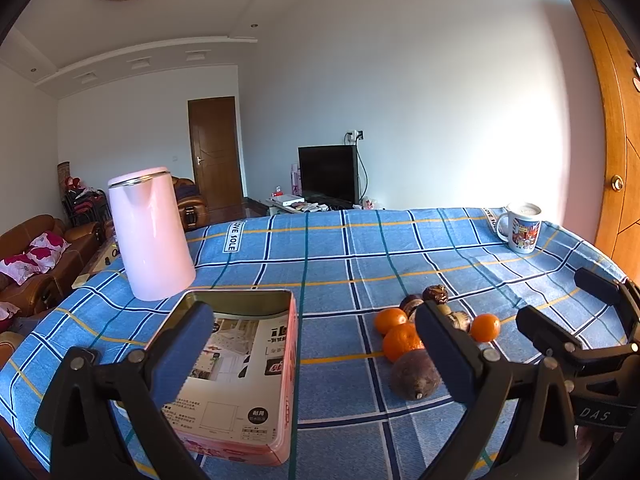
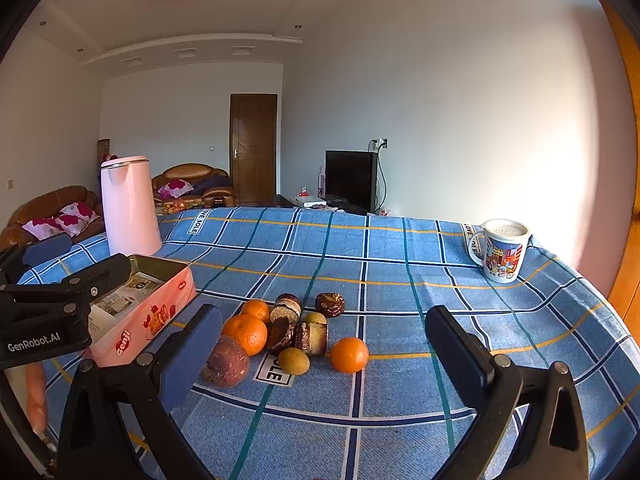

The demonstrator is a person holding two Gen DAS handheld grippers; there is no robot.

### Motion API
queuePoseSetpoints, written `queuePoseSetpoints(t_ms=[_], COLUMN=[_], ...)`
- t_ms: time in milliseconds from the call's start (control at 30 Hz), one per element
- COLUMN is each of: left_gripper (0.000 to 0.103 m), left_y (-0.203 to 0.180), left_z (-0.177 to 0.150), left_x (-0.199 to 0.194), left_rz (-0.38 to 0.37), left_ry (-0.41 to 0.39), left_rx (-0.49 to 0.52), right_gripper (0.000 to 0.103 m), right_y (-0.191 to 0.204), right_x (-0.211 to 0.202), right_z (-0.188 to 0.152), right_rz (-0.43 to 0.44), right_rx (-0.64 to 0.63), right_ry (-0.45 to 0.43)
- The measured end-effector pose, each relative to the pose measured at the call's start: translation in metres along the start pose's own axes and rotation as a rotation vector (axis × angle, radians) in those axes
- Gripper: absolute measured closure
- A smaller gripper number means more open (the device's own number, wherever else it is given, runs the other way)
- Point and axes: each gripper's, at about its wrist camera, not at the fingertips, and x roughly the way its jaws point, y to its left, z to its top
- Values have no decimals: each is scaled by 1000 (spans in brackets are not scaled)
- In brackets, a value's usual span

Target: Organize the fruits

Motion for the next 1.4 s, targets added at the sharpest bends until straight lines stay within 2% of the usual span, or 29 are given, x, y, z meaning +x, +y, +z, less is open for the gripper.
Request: queuePoseSetpoints(t_ms=[1400], left_gripper=[0], left_y=[-3], left_z=[-5], left_x=[1], left_rz=[-3], left_ry=[9], left_rx=[1], right_gripper=[1], right_y=[-2], right_x=[4], right_z=[-6], right_rz=[19], right_rx=[7], right_ry=[34])
